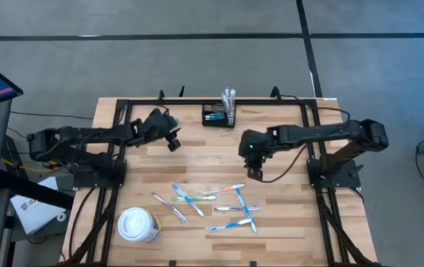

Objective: Pick & Place toothbrushing station
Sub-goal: Put the blue mouthwash into the mesh organizer

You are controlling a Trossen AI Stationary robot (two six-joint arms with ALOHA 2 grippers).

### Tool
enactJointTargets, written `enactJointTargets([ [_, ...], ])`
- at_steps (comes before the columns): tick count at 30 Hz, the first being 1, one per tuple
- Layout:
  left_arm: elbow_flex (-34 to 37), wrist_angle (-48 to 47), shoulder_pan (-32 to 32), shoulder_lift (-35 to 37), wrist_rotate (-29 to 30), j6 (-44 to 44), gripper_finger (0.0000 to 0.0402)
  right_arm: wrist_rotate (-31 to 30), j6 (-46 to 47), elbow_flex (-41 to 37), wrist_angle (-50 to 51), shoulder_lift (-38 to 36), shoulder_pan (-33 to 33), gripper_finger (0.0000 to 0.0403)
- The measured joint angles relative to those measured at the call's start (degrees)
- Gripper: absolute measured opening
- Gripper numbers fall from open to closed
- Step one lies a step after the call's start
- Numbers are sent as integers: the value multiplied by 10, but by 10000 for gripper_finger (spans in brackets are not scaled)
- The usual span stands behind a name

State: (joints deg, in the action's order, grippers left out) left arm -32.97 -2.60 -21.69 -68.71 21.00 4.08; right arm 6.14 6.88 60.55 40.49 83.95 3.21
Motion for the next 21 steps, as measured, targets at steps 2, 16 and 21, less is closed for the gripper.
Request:
enactJointTargets([
  [2, 0, -14, -33, 0, -28, 0, 126, 0, 7, -18, -26, -9, -11, 97],
  [16, -61, -153, -115, -12, -88, 50, 126, -1, 0, -37, -112, -13, -50, 97],
  [21, -122, -227, -115, -85, -73, 52, 126, -1, -13, -37, -123, -12, -50, 98],
])
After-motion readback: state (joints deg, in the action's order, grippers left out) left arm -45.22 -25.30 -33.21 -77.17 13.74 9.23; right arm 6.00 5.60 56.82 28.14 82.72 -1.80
